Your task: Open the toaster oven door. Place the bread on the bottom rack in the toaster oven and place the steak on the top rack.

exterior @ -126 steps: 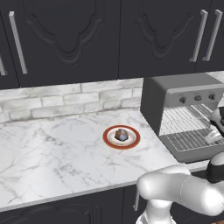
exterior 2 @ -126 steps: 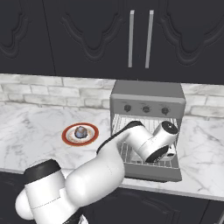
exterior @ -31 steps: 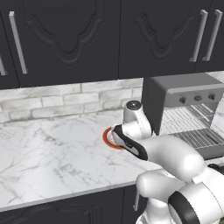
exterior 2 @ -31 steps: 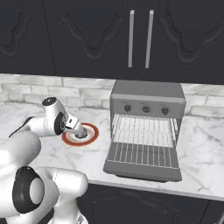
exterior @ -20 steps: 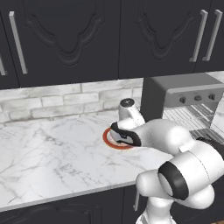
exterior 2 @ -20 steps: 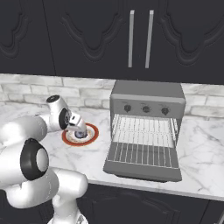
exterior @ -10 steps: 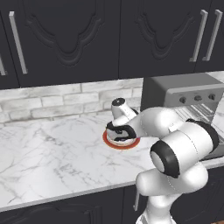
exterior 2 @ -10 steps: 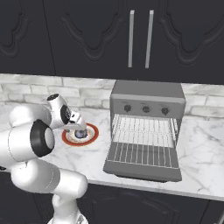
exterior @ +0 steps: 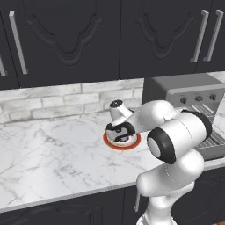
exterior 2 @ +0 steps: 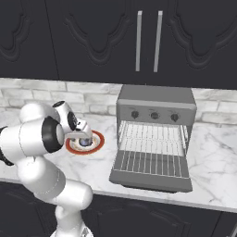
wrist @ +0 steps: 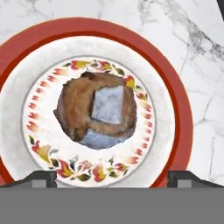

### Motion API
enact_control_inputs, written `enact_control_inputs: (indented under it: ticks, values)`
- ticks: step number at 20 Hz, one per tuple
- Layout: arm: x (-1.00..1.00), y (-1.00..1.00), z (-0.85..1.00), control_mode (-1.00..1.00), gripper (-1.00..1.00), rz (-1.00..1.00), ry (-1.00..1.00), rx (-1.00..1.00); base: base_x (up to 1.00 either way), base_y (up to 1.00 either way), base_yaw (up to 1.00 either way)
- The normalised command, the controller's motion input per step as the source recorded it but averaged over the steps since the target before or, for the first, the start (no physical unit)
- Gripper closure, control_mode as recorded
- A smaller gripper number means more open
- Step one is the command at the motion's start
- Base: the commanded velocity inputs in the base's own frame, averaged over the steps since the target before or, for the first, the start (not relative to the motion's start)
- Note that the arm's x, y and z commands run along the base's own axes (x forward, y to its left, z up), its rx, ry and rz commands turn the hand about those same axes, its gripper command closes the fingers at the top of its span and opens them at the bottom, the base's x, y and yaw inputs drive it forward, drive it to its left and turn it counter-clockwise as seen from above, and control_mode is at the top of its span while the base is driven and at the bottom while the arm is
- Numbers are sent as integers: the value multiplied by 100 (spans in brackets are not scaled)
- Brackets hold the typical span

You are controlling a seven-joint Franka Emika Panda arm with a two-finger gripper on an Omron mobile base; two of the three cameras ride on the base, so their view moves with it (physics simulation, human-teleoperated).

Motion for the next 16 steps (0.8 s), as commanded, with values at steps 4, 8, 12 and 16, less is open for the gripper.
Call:
enact_control_inputs:
  ticks: [4, 8, 12, 16]
  values:
    - [25, 0, -11, -100, -100, 0, 0, 0, 0, 0, 0]
    - [25, 0, -8, -100, -100, 0, 0, 0, 0, 0, 0]
    - [24, 0, -11, -100, -100, 0, 0, 0, 0, 0, 0]
    - [22, 0, -17, -100, -100, 0, 0, 0, 0, 0, 0]
